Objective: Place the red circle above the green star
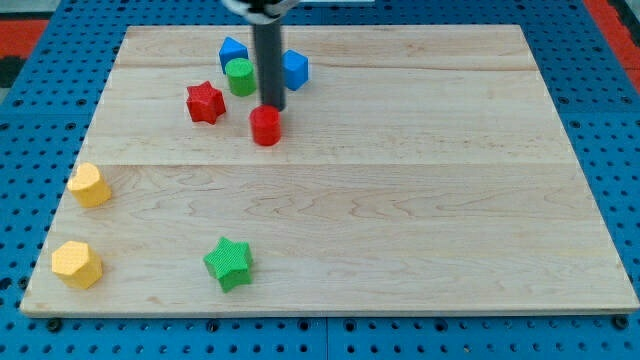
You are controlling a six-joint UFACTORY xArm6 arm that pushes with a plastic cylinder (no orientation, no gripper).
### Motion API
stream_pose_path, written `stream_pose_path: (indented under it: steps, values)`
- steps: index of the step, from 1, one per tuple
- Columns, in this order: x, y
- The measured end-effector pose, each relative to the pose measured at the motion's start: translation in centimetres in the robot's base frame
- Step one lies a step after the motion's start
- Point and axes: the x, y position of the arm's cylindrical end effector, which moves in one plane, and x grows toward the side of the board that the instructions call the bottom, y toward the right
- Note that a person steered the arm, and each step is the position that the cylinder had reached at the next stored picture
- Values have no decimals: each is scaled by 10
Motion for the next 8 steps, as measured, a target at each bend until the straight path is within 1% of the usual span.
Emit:
stream_pose_path:
  steps: [1, 2, 3, 4, 5, 6, 7, 8]
  values:
    - [48, -10]
    - [81, -7]
    - [54, 10]
    - [63, 42]
    - [91, 1]
    - [92, -36]
    - [93, 0]
    - [78, 18]
